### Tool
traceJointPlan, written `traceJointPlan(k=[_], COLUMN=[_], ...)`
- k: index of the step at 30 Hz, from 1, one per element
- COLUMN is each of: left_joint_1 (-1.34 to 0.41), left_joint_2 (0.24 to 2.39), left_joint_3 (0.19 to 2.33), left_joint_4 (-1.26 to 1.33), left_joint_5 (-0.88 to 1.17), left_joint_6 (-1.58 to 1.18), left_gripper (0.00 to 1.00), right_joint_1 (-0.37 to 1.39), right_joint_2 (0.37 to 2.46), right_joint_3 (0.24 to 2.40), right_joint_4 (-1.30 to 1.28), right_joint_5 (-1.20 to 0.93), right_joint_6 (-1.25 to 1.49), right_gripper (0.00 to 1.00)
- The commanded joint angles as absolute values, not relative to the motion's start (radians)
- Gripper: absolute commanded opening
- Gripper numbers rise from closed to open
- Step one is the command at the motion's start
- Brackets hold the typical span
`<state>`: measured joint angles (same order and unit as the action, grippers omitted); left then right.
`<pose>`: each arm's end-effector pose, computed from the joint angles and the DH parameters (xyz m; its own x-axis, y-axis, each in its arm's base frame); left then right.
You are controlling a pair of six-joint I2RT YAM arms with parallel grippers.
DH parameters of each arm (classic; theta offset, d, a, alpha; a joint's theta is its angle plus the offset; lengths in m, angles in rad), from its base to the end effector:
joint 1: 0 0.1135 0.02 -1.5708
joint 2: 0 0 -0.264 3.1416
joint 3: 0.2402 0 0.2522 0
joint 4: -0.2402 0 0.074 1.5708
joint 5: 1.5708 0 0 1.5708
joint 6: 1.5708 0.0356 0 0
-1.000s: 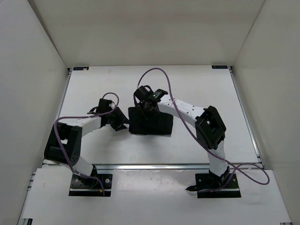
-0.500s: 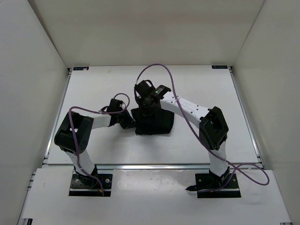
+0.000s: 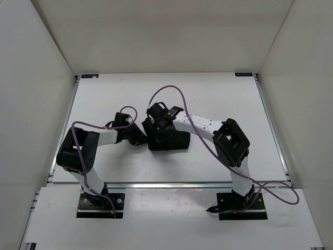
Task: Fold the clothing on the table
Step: Fold the skirt
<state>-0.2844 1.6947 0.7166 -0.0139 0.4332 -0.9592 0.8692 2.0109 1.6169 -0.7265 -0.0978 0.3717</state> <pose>0.2812 -0.0978 0.1168 -0.8503 -0.5256 -0.0264 -0.3851 0.6555 -0.6496 0.2744 0.3302 0.2152 -0.8275 -0.4192 -0.3736 -0.5227 0.8180 0.2400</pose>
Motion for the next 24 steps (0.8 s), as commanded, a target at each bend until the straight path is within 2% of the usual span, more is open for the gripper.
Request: traceJointPlan(k=[1, 2, 4, 5, 8, 11, 14, 16, 24], left_joint_1=[-0.247, -0.23, -0.206, -0.181, -0.12, -0.045, 0.0, 0.043, 0.06], left_joint_2=[1.603, 1.588, 1.51, 1.491, 1.347, 1.24, 1.184, 1.164, 1.164], left_joint_3=[0.678, 0.678, 0.666, 0.664, 0.646, 0.63, 0.644, 0.65, 0.804], left_joint_4=[-0.054, -0.061, -0.104, -0.123, -0.192, -0.225, -0.299, -0.345, -0.567], left_joint_5=[0.468, 0.478, 0.488, 0.497, 0.509, 0.525, 0.523, 0.514, 0.396], left_joint_6=[-0.939, -0.928, -0.911, -0.898, -0.862, -0.845, -0.807, -0.77, -0.554], left_gripper=[0.3, 0.37, 0.41, 0.42, 0.47, 0.48, 0.51, 0.56, 0.72], right_joint_1=[0.859, 0.854, 0.853, 0.857, 0.853, 0.835, 0.81, 0.779, 0.614], right_joint_2=[2.029, 2.029, 2.02, 2.017, 1.984, 1.941, 1.887, 1.835, 1.631], right_joint_3=[1.585, 1.585, 1.594, 1.612, 1.676, 1.778, 1.809, 1.786, 1.539], right_joint_4=[-0.663, -0.657, -0.672, -0.67, -0.702, -0.756, -0.79, -0.811, -0.726], right_joint_5=[-0.101, -0.089, -0.063, -0.042, -0.015, -0.054, -0.1, -0.114, -0.221], right_joint_6=[0.379, 0.379, 0.368, 0.361, 0.351, 0.36, 0.379, 0.368, 0.376], right_gripper=[0.0, 0.0, 0.02, 0.08, 0.34, 0.78, 0.86, 0.99, 0.99])
